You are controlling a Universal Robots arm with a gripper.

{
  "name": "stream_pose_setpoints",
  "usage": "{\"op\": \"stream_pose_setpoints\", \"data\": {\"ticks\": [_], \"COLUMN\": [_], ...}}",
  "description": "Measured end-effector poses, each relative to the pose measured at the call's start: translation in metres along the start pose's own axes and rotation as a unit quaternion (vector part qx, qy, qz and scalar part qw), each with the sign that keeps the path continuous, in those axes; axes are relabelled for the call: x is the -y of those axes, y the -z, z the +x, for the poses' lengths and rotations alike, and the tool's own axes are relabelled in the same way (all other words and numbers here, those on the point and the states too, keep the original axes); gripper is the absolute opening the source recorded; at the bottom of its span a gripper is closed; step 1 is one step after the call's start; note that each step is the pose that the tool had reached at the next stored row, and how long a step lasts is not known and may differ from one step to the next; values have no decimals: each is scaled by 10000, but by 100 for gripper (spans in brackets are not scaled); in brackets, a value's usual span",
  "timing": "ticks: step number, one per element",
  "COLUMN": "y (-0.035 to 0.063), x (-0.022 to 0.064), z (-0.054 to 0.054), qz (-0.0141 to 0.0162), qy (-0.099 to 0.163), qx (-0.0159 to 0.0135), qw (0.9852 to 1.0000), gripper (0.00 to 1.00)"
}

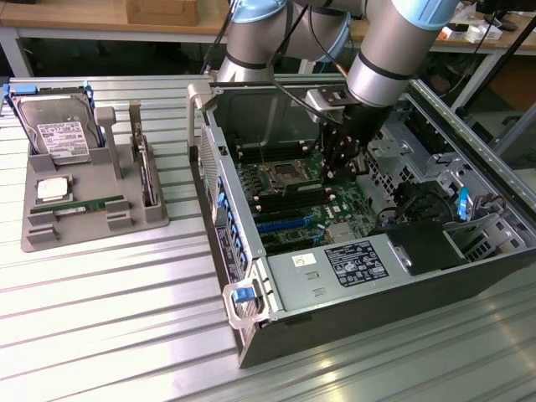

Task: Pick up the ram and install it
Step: 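Insert the ram into the slot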

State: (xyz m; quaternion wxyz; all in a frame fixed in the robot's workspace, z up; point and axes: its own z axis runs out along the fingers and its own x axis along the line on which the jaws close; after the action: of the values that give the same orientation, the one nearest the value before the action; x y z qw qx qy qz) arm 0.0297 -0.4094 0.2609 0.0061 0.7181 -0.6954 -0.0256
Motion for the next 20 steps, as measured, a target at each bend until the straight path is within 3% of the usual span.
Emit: {"op": "stream_pose_setpoints", "data": {"ticks": [3, 5, 7, 10, 13, 20], "y": [-12, -35, -64, -104, -190, -245], "x": [-62, -190, -207, -302, -305, -312], "z": [34, 31, 31, 32, 34, 38], "qz": [1, 1, 4, 6, 6, 6], "qy": [0, -2, -136, -174, -200, -189], "qx": [1, 1, 6, 8, 9, 8], "qw": [10000, 10000, 9999, 9998, 9998, 9998], "gripper": [12, 12, 12, 12, 12, 12]}}
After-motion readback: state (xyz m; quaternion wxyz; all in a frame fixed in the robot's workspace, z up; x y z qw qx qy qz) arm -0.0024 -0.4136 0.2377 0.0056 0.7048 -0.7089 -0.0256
